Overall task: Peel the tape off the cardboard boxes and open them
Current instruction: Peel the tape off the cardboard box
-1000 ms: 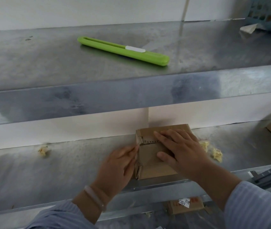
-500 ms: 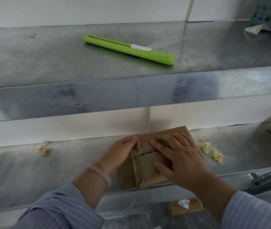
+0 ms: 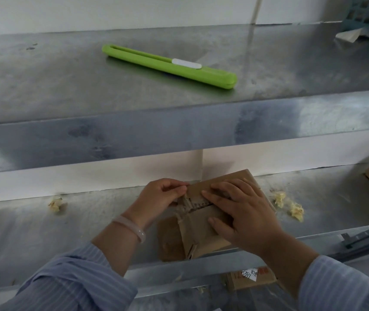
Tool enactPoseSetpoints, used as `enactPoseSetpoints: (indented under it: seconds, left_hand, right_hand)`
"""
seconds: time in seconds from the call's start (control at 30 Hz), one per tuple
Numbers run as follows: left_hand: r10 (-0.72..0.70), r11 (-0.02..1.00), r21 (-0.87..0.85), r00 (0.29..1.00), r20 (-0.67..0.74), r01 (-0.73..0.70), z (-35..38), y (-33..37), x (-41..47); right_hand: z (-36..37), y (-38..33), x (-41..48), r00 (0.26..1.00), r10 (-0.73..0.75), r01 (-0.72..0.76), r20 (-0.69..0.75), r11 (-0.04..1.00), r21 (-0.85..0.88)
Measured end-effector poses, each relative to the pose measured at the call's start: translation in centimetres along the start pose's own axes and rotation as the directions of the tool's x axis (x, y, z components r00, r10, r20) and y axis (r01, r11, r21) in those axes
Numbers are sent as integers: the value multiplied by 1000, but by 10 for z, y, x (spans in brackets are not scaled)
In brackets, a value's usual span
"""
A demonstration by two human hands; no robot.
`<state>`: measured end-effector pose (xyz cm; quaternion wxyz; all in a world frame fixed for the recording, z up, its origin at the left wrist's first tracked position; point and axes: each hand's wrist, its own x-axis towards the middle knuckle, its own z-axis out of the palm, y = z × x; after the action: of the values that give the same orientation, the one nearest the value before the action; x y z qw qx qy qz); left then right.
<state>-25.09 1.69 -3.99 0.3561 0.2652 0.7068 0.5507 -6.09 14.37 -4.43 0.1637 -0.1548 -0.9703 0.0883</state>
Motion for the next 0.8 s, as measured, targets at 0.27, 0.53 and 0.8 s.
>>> enactPoseSetpoints:
  seconds: [0.27,0.53,0.8]
  left_hand:
    - [-314,920,-224,947,66,320,4,-30,-7]
    - [-214,948,-223,973,82,228,8,-13,-4]
    - [-13,995,96,998,-54,18,4,0,-1]
  right_hand:
    - [1,8,4,999,28,-24,-39,995,95]
    - [2,7,3,998,10,-5,-56,996,84]
    - [2,5,1,997,0,6,-77,997,72]
